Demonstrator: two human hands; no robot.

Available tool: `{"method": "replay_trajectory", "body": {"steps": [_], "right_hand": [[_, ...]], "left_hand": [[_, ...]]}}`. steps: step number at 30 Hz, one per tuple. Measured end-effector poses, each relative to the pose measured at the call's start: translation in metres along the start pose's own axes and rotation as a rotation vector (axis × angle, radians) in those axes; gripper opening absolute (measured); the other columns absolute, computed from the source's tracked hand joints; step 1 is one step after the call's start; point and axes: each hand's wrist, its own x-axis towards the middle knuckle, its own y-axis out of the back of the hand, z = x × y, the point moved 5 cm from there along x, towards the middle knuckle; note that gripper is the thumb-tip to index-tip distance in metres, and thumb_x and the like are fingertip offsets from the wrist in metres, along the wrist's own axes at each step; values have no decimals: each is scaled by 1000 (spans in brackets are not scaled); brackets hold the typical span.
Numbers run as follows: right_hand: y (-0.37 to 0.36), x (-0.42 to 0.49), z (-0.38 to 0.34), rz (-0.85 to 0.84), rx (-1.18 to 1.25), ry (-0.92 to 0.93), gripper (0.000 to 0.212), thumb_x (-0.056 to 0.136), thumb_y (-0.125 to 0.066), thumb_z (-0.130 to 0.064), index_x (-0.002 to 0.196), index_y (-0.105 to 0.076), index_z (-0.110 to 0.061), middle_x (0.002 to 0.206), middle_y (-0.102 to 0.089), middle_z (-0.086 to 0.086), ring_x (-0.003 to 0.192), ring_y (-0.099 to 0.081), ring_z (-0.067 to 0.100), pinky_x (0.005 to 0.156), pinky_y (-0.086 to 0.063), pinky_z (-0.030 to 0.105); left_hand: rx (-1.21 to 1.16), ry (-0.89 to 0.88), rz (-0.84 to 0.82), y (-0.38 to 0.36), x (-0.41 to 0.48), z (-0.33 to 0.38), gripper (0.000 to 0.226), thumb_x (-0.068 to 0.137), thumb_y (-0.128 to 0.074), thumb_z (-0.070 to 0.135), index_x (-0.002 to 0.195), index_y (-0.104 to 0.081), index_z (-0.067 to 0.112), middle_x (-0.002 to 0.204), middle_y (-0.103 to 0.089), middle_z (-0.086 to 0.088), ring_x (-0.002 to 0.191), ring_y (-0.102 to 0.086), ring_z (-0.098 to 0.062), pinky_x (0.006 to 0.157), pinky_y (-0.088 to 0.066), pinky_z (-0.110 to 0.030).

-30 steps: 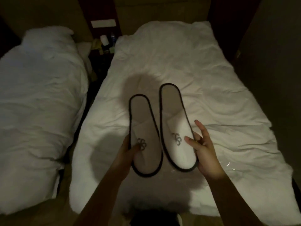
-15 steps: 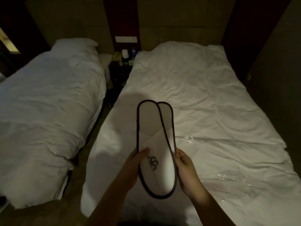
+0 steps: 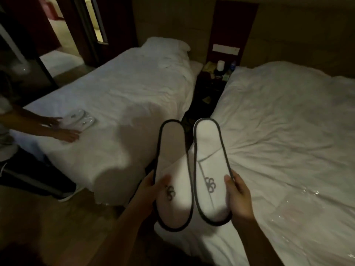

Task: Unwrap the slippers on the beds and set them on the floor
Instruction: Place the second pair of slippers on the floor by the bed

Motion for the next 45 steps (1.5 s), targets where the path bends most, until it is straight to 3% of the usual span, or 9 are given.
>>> {"method": "replay_trajectory", "body": {"steps": [3, 11, 18, 24, 30, 33, 36, 39, 45], "right_hand": [[-40, -5, 4, -41, -15, -61, 24, 93, -56, -14, 97, -72, -31, 102, -76, -4, 97, -70, 14, 86, -56, 30], [-128, 17, 42, -108, -126, -205, 24, 93, -54, -27, 95, -65, -48, 107, -68, -15, 100, -64, 11, 82, -53, 35], [-204, 66, 102, -38, -116, -384, 25, 95, -51, -33, 118, -57, -36, 126, -62, 1, 111, -59, 24, 96, -50, 51], [-241, 117, 175, 23, -132, -528, 25, 95, -52, -26, 97, -59, -51, 109, -66, -9, 97, -64, 15, 76, -56, 35], [-245, 140, 292, 115, -188, -708, 21, 96, -50, -19, 109, -61, -32, 104, -68, -4, 87, -68, 10, 69, -56, 23], [-247, 149, 378, 191, -191, -847, 16, 97, -50, -22, 104, -62, -30, 107, -68, 3, 90, -68, 18, 77, -58, 36], [-257, 166, 477, 292, -236, -920, 21, 95, -51, -17, 113, -58, -25, 115, -62, 6, 91, -59, 18, 91, -52, 44], [-259, 185, 576, 347, -301, -937, 34, 95, -51, -14, 128, -53, -19, 115, -57, 4, 80, -55, 9, 68, -52, 19], [-256, 204, 762, 331, -346, -979, 48, 97, -48, -12, 144, -37, -12, 143, -45, 13, 120, -48, 26, 77, -33, 19]], "left_hand": [[-44, 26, -2, 41, 8, 2, 31, 75, -72, 23, 102, -65, 8, 58, -71, -3, 50, -67, -17, 45, -53, -26], [43, 153, 102, 120, 50, 7, 56, 45, -78, 53, 95, -70, 29, 83, -78, 0, 79, -74, -20, 60, -58, -30], [210, 232, 40, 170, 139, 27, 37, 65, -73, 43, 98, -71, 27, 93, -78, 0, 86, -74, -19, 71, -61, -38], [328, 344, -84, 204, 244, -20, 27, 68, -74, 49, 93, -73, 39, 98, -77, 6, 89, -73, -15, 69, -59, -30], [426, 532, -223, 223, 335, -129, 23, 68, -74, 50, 91, -71, 47, 99, -76, 14, 91, -73, -12, 70, -59, -28], [446, 564, -227, 232, 385, -205, 25, 70, -74, 43, 93, -67, 50, 99, -75, 14, 91, -72, -12, 73, -58, -29], [527, 598, -159, 249, 437, -310, 44, 91, -56, 22, 134, -47, 24, 138, -52, -7, 125, -50, -30, 103, -41, -45], [484, 747, -257, 276, 471, -420, 48, 98, -37, 10, 144, -26, 0, 153, -27, -20, 140, -27, -35, 116, -21, -46], [460, 797, -135, 307, 534, -569, 43, 88, -57, 8, 130, -50, 2, 131, -55, -14, 121, -52, -32, 100, -43, -44]]}}
